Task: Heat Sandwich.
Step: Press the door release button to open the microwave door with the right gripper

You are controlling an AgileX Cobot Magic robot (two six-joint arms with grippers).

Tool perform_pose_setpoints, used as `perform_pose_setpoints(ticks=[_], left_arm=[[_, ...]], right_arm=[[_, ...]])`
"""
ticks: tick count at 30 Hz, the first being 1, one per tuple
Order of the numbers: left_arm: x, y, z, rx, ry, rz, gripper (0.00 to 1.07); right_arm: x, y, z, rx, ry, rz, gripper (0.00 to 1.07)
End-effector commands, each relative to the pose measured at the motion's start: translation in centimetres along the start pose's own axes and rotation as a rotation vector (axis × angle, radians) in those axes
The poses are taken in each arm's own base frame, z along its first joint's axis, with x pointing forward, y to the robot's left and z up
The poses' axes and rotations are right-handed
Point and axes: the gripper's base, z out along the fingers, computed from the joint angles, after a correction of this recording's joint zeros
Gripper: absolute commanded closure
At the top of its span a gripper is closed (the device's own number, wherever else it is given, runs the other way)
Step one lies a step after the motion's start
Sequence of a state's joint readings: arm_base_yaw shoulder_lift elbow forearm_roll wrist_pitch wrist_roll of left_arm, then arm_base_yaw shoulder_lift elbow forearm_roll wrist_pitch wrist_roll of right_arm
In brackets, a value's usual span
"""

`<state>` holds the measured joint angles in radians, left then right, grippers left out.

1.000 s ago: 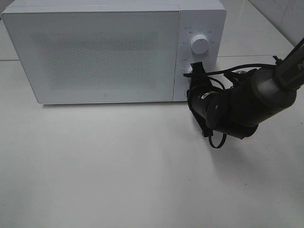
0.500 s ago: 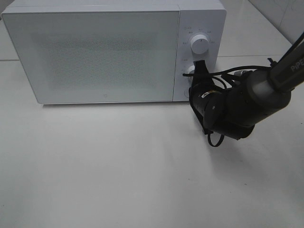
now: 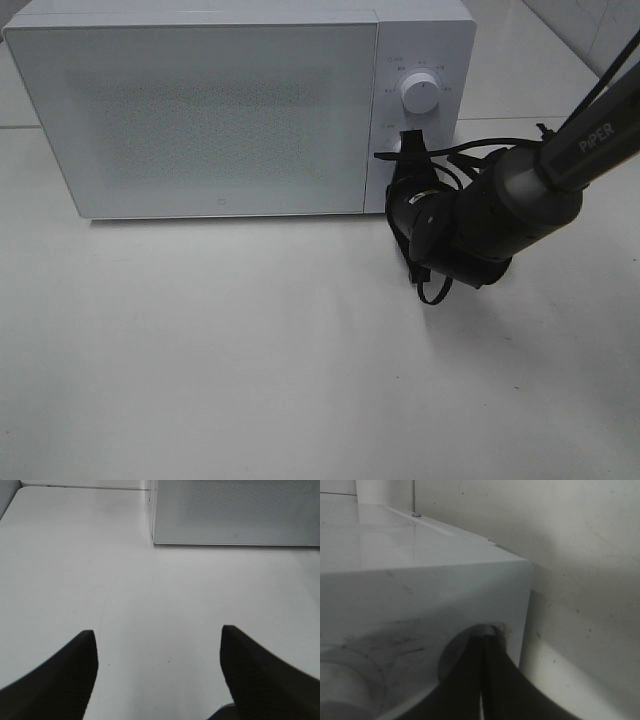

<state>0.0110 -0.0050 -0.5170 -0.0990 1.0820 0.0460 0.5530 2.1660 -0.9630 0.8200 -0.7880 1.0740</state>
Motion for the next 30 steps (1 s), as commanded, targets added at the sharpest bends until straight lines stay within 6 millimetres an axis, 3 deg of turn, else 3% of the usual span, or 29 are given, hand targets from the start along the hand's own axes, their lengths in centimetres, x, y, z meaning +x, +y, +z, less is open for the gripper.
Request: perform_pose_setpoints(ticks=[1,6,14,30], left_arm=[[-0.1,0.0,-0.1,0.003,-0.018,0.003,0.4],[-0.1,0.0,-0.1,0.003,-0.018,0.003,0.4],[-0.1,0.0,-0.1,0.003,-0.018,0.003,0.4],[-0.1,0.0,-0.1,0.003,-0.018,0.003,0.4]], right_arm=[[0.0,2.3,0.4,-0.15,-0.022,0.001,1.07],[0.1,2.7,0.3,-0.197,-0.016,0.002,1.07],[-1.5,4.4,0.6,-0.365,-0.016,0.0,1.07],[-1.7,3.8,1.2,-0.352,0.001,-0.001,1.07]])
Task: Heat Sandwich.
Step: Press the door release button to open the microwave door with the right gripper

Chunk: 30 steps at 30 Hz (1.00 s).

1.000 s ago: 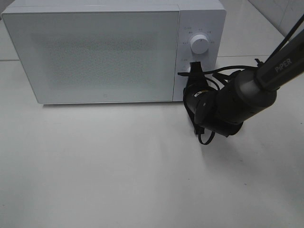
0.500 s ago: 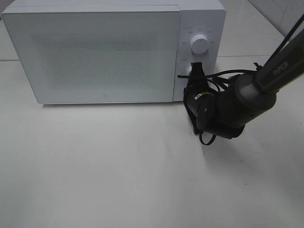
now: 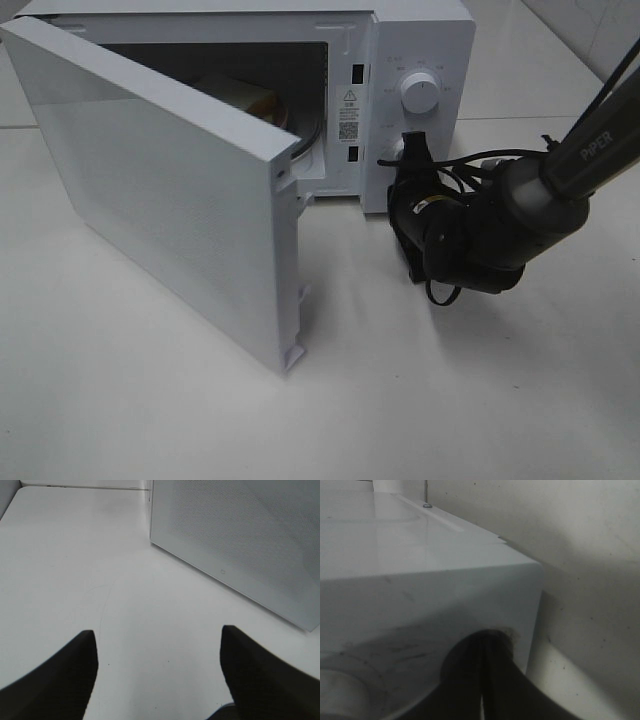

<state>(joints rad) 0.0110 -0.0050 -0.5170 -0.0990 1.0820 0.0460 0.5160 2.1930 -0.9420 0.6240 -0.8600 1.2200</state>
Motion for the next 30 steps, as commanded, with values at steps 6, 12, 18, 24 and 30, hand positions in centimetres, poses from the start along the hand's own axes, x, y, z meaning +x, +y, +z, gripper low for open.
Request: perform_pose_setpoints(ticks=[6,12,18,24,30], left_arm=[[-0.1,0.0,-0.1,0.003,-0.018,0.003,0.4],[-0.1,0.0,-0.1,0.003,-0.018,0.003,0.4],[-0.1,0.0,-0.1,0.003,-0.018,0.003,0.4],[-0.1,0.0,-0.1,0.003,-0.018,0.003,0.4],[-0.1,0.0,-0.1,0.003,-0.018,0.003,0.4]], right_arm=[[-1.0,4.1,0.8,-0.278,-0.043,-0.009,1.07],[-0.8,3.6,0.9,-0.226,-0.023,-0.018,1.07],[-0.5,3.5,0.9,-0.216,0.004,-0.039,1.07],[-0.3,3.9,0.4,-0.228,0.038,-0.075,1.07],[-1.0,3.5,-1.1,-0.205,0.037,-0.086,1.07]])
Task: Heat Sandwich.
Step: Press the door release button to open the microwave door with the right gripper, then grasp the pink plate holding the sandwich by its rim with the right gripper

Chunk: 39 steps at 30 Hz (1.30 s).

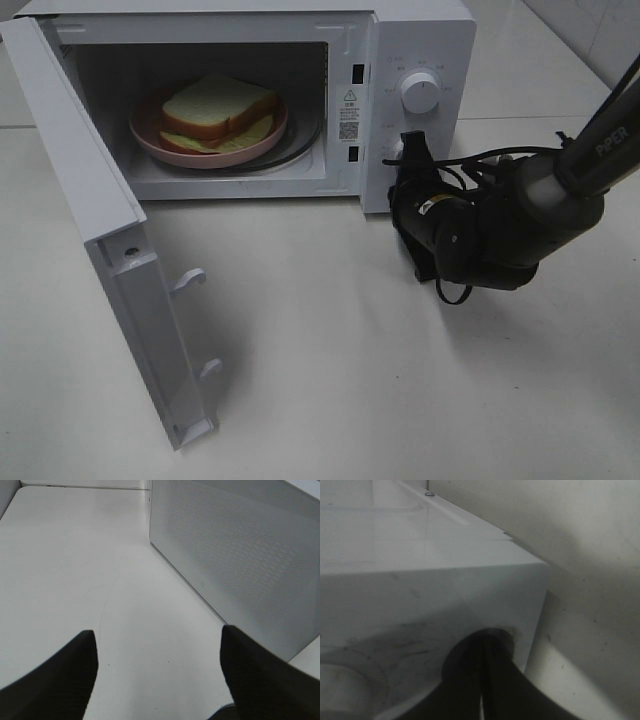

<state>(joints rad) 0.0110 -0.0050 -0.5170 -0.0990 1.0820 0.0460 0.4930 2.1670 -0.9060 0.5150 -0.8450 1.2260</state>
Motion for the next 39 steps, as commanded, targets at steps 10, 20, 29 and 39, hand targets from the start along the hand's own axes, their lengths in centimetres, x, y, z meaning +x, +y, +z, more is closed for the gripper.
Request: perform_pose_setpoints(ticks=[10,20,29,39], left_arm=[[-0.1,0.0,-0.1,0.003,-0.018,0.003,0.4],[-0.1,0.0,-0.1,0.003,-0.018,0.003,0.4],[-0.1,0.0,-0.1,0.003,-0.018,0.003,0.4],[-0.1,0.0,-0.1,0.003,-0.018,0.003,0.4]], right_arm=[[-1.8,2.0,-3.8,-0.147,-0.021,-0.047,1.07],[-3.3,0.4,-8.1,-0.092,-0.022,-0.068,1.07],[-4.9,0.3,-12.6,-0.109,-0.025,-0.095,1.07],[-6.2,2.8,-17.3,-0.21,-0.032,-0.35,1.07]])
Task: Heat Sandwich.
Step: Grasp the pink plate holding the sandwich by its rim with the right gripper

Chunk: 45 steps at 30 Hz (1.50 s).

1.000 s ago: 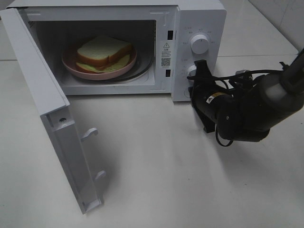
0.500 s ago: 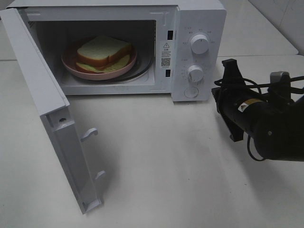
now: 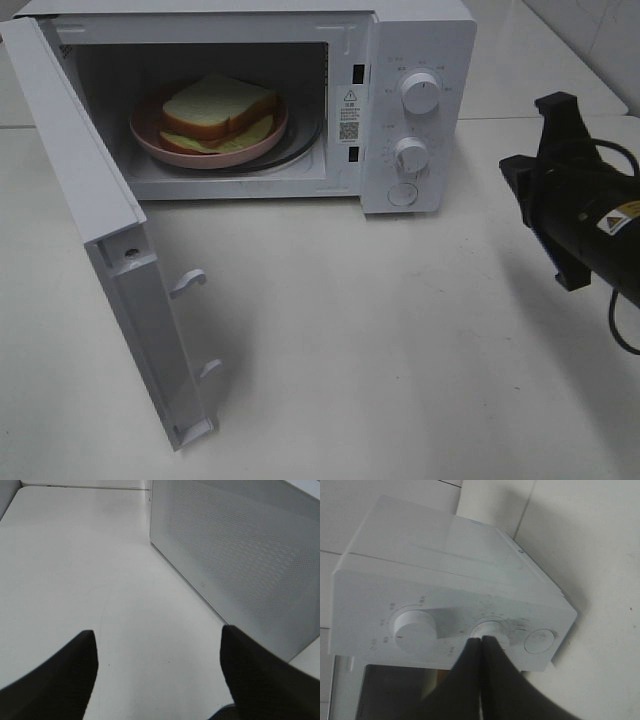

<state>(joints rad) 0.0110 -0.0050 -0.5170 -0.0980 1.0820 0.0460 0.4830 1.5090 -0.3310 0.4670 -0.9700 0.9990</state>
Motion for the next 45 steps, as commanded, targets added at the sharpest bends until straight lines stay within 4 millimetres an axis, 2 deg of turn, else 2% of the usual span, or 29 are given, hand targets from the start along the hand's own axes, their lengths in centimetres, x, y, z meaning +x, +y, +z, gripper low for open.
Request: perform_pose_setpoints(ticks=[1,5,9,10,13,15,17,18,20,22,27,30,31,32,34,35,38,40,42,43,45], left_arm=[[-0.1,0.0,-0.1,0.004,-0.018,0.003,0.4],[-0.1,0.0,-0.1,0.004,-0.018,0.003,0.4],[-0.1,0.0,-0.1,0.004,-0.018,0.003,0.4],[-0.1,0.0,-0.1,0.004,-0.018,0.003,0.4],[-0.1,0.0,-0.1,0.004,-0.018,0.003,0.4],[-0.1,0.0,-0.1,0.004,-0.018,0.003,0.4],[-0.1,0.0,-0.1,0.004,-0.018,0.003,0.4],[-0.1,0.0,-0.1,0.004,-0.018,0.003,0.4],[-0.1,0.0,-0.1,0.004,-0.018,0.003,0.4],[-0.1,0.0,-0.1,0.004,-0.018,0.003,0.4],[-0.1,0.0,-0.1,0.004,-0.018,0.003,0.4],[-0.1,0.0,-0.1,0.004,-0.018,0.003,0.4],[-0.1,0.0,-0.1,0.004,-0.018,0.003,0.4],[-0.1,0.0,-0.1,0.004,-0.018,0.003,0.4],[-0.1,0.0,-0.1,0.004,-0.018,0.003,0.4],[-0.1,0.0,-0.1,0.004,-0.018,0.003,0.4],[-0.1,0.0,-0.1,0.004,-0.018,0.003,0.4],[-0.1,0.0,-0.1,0.004,-0.018,0.003,0.4],[-0.1,0.0,-0.1,0.004,-0.018,0.003,0.4],[-0.1,0.0,-0.1,0.004,-0.018,0.003,0.4],[-0.1,0.0,-0.1,0.004,-0.018,0.003,0.4]], right_arm=[[-0.3,0.7,-0.8,-0.012,0.021,-0.121,1.07],[-0.5,1.4,-1.4,-0.021,0.043,-0.226,1.07],[0.3,2.0,-2.0,-0.068,0.155,-0.518,1.06],[0.3,2.0,-2.0,-0.068,0.155,-0.518,1.06],[1.5,1.5,-2.1,-0.046,0.315,-0.689,1.05],[1.7,1.5,-2.1,-0.042,0.346,-0.73,1.05],[2.2,1.5,-2.0,-0.029,0.424,-0.848,1.04],[2.4,1.9,-1.8,-0.017,0.488,-0.962,1.04],[2.4,2.1,-1.7,-0.011,0.52,-1.027,1.03],[2.1,3.1,-1.2,0.067,0.604,-1.183,1.02],[0.9,4.4,-0.8,0.227,0.668,-1.327,0.99],[0.3,5.5,-0.7,0.272,0.707,-1.418,0.92],[0.1,6.3,-0.7,0.261,0.745,-1.48,0.86],[0.1,6.3,-0.7,0.261,0.745,-1.48,0.86],[0.1,6.8,-0.9,0.242,0.812,-1.545,0.78],[0.3,7.5,-1.1,0.209,0.88,-1.579,0.68],[0.5,8.1,-1.4,0.167,0.948,-1.59,0.6],[0.7,9.2,-1.8,0.092,1.033,-1.625,0.49],[0.8,9.5,-1.9,0.065,1.056,-1.643,0.46],[0.8,9.8,-2.2,0.016,1.114,-1.705,0.41],[0.7,9.9,-2.4,-0.029,1.18,-1.792,0.39]])
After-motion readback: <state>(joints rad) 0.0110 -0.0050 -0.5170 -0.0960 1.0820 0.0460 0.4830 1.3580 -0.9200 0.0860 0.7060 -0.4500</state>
